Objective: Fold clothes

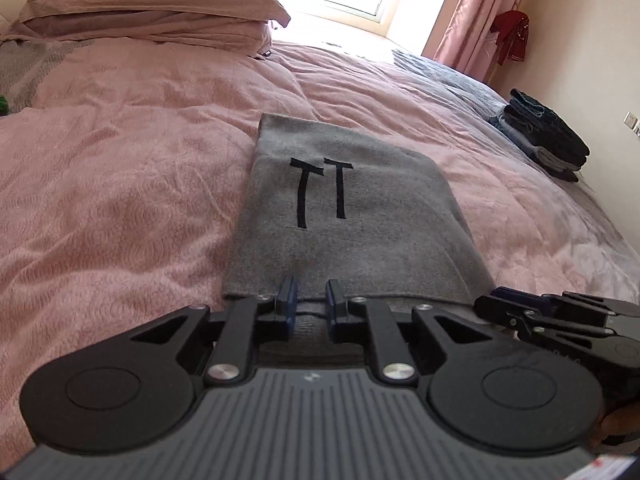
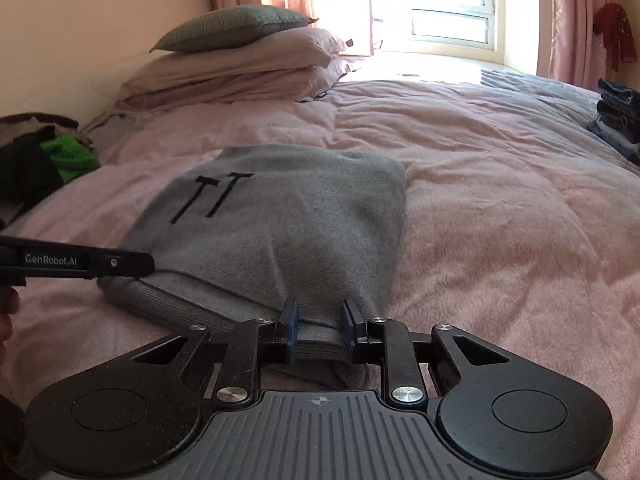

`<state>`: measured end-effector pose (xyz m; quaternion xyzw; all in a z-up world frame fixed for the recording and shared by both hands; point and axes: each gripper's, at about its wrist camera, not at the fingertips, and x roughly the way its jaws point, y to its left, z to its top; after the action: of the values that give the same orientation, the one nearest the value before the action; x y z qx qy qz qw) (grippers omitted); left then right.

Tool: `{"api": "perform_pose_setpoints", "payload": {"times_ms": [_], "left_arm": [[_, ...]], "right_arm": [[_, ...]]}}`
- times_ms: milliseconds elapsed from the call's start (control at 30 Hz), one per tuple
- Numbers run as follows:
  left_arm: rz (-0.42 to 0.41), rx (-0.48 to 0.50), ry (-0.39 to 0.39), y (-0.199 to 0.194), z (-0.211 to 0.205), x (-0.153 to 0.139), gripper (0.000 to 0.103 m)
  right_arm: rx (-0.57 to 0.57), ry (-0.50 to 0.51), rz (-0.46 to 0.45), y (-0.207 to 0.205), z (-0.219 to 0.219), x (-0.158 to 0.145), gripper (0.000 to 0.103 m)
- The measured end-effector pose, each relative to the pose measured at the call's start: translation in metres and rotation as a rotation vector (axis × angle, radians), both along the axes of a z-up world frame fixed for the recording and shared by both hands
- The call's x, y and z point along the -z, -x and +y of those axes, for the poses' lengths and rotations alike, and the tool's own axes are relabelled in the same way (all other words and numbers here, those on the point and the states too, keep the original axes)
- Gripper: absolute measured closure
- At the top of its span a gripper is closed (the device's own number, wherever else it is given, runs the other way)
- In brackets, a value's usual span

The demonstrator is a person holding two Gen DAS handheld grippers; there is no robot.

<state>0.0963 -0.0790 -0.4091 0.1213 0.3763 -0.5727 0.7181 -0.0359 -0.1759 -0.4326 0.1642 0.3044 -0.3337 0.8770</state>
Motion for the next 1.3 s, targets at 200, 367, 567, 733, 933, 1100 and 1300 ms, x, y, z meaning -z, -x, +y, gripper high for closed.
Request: {"api": "perform_pose_setpoints", "payload": {"times_ms": [200,367,567,733,933,1100,1300], "left_arm": [[-0.039,-0.075,-0.048,0.014,0.014,-0.019,0.085],[-0.06,-0.104,-0.08,0.037,0.039,-0.034,0.06],[-0.109,-0.084,-0.093,0.065,0.064,-0.052,0.049],[-0.129,-0.065,-0.076,0.076,0.077,-0.062,0.047],[-0.127,-0.053,-0.048,0.066,0.077,-0.063,0.047],[-0.054,-0.055,-0.009,0.029,0.068,-0.058,0.047],[0.103,0.011,0.024,-0.031,0.028,-0.041,0.046]], "right_arm": [[0.027,-0.023,0.009,0.011,0.01,-0.022,0.057],[0.041,-0.103,-0.031,0.033,0.025,-0.032,0.046],[0.055,-0.126,-0.047,0.052,0.048,-0.045,0.044],[0.062,-0.12,-0.067,0.065,0.059,-0.052,0.044],[0.091,-0.142,-0.072,0.072,0.053,-0.048,0.043],[0.128,-0.189,-0.11,0.076,0.031,-0.04,0.043],[0.222,-0.418,-0.335,0.088,-0.025,-0.022,0.043]]}}
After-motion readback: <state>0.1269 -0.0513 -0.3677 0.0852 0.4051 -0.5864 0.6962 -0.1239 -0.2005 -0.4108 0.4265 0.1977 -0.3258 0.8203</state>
